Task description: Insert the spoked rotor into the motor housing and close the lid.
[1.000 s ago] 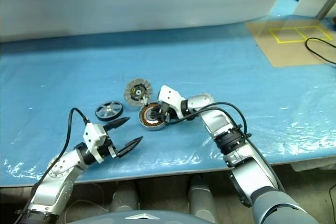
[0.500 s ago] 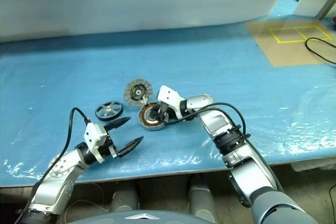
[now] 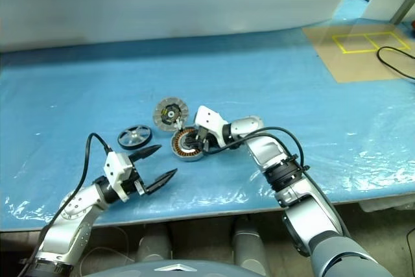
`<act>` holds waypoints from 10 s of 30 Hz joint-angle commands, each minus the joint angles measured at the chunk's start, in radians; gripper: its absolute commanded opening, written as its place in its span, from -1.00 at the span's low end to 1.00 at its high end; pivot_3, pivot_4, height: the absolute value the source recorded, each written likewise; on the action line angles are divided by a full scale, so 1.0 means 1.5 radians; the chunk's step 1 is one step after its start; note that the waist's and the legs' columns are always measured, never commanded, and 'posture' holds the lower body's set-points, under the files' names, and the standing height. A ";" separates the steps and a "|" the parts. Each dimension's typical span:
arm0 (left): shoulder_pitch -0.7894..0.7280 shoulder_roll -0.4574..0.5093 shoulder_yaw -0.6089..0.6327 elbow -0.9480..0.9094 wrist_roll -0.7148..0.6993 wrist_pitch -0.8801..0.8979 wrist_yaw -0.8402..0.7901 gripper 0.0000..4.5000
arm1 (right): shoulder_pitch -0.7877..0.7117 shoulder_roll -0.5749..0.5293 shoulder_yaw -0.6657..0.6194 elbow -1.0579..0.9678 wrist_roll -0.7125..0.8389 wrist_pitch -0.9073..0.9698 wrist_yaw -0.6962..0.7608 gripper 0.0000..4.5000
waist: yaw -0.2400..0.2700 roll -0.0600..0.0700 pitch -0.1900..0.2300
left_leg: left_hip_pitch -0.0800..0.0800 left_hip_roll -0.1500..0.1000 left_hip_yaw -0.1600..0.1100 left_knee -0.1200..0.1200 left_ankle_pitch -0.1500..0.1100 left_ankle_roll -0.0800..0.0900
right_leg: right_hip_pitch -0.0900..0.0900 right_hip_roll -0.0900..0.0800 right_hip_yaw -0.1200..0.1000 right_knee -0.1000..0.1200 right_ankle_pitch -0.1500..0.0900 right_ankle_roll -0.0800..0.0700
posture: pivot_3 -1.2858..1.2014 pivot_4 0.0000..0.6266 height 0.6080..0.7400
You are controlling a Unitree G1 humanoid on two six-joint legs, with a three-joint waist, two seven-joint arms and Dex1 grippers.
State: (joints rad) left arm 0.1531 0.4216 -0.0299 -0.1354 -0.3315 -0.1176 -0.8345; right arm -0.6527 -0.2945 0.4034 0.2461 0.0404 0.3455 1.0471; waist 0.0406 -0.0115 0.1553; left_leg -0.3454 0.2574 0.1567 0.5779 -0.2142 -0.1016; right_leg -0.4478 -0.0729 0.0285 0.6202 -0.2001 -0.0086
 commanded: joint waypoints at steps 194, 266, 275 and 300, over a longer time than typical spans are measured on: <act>0.091 -0.152 0.226 -0.184 -0.456 0.417 0.346 1.00 | -0.025 0.020 -0.053 0.067 0.047 -0.216 0.087 -0.99 | -0.001 -0.002 0.000 | -0.003 0.000 0.000 0.001 -0.001 0.003 | -0.003 0.000 0.000 -0.001 0.000 0.000 | 0.03 -0.52 1.00; -0.841 0.241 -0.245 0.827 0.215 0.092 -0.520 1.00 | 0.080 0.082 -0.033 -0.059 0.035 -0.149 -0.074 -0.99 | 0.011 -0.003 -0.001 | -0.003 -0.001 -0.004 0.002 0.001 -0.001 | -0.001 0.000 -0.002 0.002 0.000 0.000 | 0.03 -0.52 1.00; -0.868 0.199 -0.231 0.882 0.277 0.059 -0.520 1.00 | 0.091 0.090 -0.031 -0.071 0.036 -0.144 -0.097 -0.99 | 0.017 -0.003 -0.001 | -0.003 -0.001 -0.005 0.002 0.001 -0.001 | -0.001 -0.001 -0.002 0.001 0.001 0.000 | 0.03 -0.52 1.00; -0.893 0.150 -0.234 0.907 0.350 0.029 -0.520 1.00 | 0.117 0.083 -0.027 -0.087 0.031 -0.136 -0.123 -0.99 | 0.020 -0.003 0.000 | -0.003 -0.001 -0.005 0.001 0.000 -0.001 | 0.000 -0.001 -0.001 0.001 0.001 0.000 | 0.03 -0.52 1.00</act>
State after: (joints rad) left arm -1.1554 0.6352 -0.3871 1.2218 0.1890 -0.0663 -1.6094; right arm -0.4782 -0.1744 0.3657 0.1730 0.0785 0.1429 0.8680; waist 0.0699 -0.0165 0.1547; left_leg -0.3501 0.2553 0.1495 0.5799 -0.2134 -0.1029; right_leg -0.4477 -0.0737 0.0262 0.6215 -0.1993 -0.0079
